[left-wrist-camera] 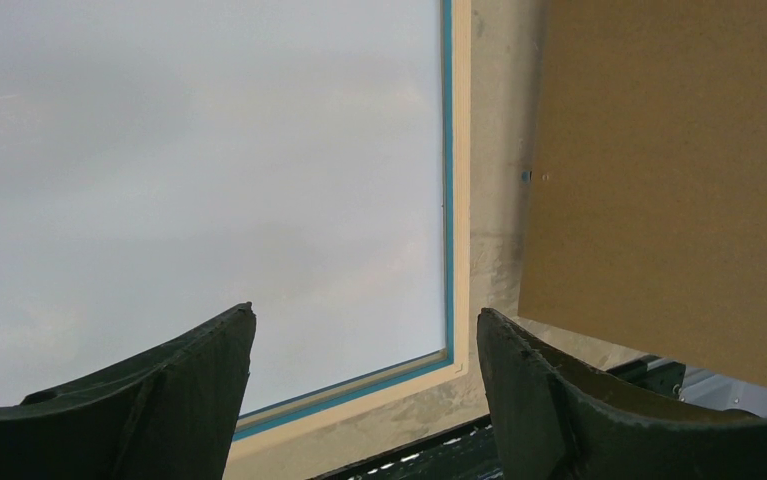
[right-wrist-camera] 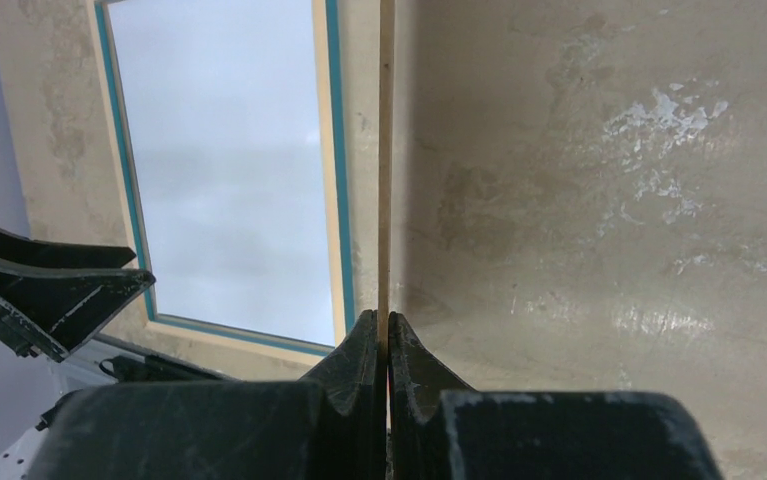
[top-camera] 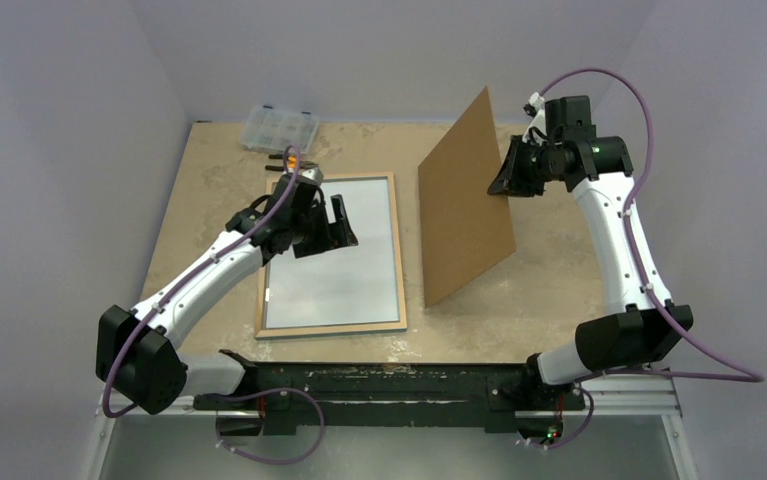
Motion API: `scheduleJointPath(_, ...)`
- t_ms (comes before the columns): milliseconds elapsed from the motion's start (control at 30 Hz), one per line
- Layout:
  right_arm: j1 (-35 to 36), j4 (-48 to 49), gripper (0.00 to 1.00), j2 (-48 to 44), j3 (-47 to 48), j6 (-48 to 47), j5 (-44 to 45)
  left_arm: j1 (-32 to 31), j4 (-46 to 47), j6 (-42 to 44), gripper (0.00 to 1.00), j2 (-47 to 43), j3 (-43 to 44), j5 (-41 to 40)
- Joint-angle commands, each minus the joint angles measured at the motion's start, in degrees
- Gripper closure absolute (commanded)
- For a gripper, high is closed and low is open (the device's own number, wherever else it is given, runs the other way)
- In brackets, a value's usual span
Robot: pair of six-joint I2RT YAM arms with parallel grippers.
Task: Put the photo into the frame
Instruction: Turn over the photo frame item at the center of the board.
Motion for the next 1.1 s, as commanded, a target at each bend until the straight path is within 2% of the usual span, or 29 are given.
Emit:
scheduleJointPath(0, 0.1, -0.5, 1.0, 0.3, 1.7, -0.7, -3.8, 0.1, -0.1, -1.2, 0.21, 0.1, 0.3, 0.7)
scheduleJointPath(267, 3.8, 0.4, 1.0, -0.3, -1.6, 1.5, -0.5, 0.1, 0.1, -1.6, 0.2, -0.2, -0.1, 0.2)
scheduleJointPath(567, 12.9, 2.1, 1.0, -1.1, -3.0, 2.3, 6.4, 0.1, -0.1, -1.7, 0.2, -0.3, -0.2, 0.0)
scheduleJointPath(700, 14.6, 2.7, 1.0, -1.4, -2.1, 1.7, 4.9, 0.2, 0.1, -1.8, 0.2, -0.2, -0.2, 0.4)
scheduleJointPath(767, 15.3, 3.4, 0.89, -1.3, -1.7, 2.0, 3.0, 0.1, 0.1, -2.0, 0.2, -0.4, -0.1, 0.8)
scheduleJointPath(967, 17.5, 4.5, 0.46, 1.3, 1.9, 3.9, -4.2, 0.1, 0.4, -1.6, 0.16, -1.9, 1.1, 3.8)
scheduleJointPath(1067, 18.4, 6.5, 0.34, 2.0, 2.8, 5.2, -8.2, 0.1, 0.9, -1.6, 0.14, -2.7, 2.4, 6.5)
